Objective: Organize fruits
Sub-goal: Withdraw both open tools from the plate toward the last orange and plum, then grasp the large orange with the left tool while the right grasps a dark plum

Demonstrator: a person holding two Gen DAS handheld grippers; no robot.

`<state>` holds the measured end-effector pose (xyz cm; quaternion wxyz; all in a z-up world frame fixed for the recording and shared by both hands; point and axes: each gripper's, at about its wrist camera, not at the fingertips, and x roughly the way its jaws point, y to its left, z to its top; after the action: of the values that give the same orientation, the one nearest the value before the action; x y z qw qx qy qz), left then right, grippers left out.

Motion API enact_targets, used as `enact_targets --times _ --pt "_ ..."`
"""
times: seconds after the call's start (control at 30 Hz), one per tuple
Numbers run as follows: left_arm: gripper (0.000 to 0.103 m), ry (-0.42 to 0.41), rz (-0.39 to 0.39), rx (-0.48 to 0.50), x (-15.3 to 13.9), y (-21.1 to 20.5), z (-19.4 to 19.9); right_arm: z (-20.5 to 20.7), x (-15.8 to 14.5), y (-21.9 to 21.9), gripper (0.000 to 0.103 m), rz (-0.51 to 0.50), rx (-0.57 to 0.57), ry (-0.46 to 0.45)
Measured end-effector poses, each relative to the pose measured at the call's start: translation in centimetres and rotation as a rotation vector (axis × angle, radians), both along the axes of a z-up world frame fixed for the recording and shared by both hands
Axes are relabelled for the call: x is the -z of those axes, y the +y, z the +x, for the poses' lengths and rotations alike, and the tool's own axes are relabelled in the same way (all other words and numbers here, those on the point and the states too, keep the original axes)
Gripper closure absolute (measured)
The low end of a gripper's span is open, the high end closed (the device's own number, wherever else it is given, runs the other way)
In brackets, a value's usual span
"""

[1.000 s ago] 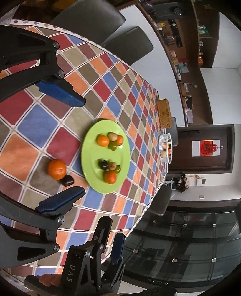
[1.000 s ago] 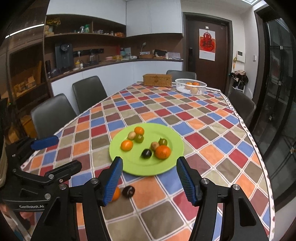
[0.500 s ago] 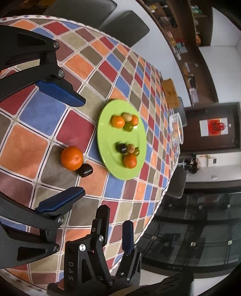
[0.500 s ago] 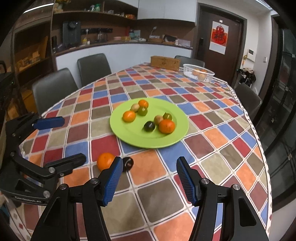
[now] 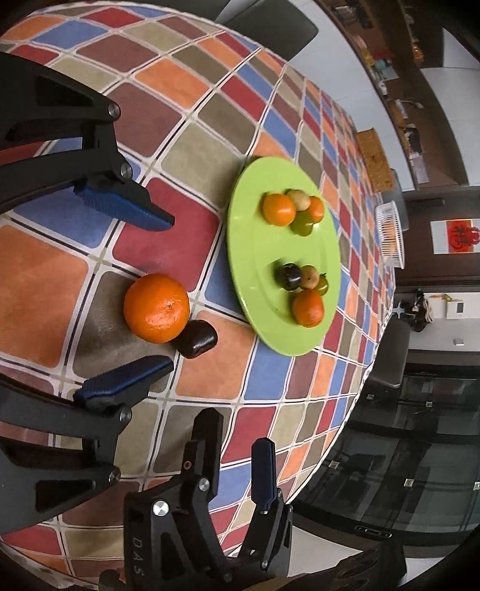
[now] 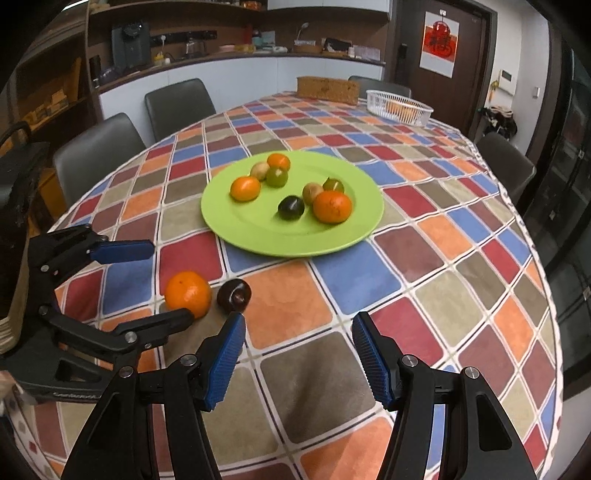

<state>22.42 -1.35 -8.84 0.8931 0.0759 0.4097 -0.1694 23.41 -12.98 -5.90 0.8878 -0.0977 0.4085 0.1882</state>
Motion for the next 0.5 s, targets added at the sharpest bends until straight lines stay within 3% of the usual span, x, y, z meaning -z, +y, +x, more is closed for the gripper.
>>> enact_targets --times 0.23,0.33,0.4,0.5 --pt "0.044 0.039 -0.047 -0.012 1.0 0.3 0.8 0.7 0.8 0.4 0.042 0.004 -0.011 0.024" --pt "0.051 0.059 -0.079 -0.015 1.2 0.5 1.0 0.8 1.1 0.5 0.042 0.006 -0.014 0.032" --pt "0.062 0.072 -0.106 -0.006 1.2 0.6 1.1 0.9 1.2 0.6 0.042 0.008 -0.015 0.035" --pt "0.063 0.074 -0.105 -0.017 1.0 0.5 0.9 1.0 1.3 0.7 0.042 0.016 -0.020 0.042"
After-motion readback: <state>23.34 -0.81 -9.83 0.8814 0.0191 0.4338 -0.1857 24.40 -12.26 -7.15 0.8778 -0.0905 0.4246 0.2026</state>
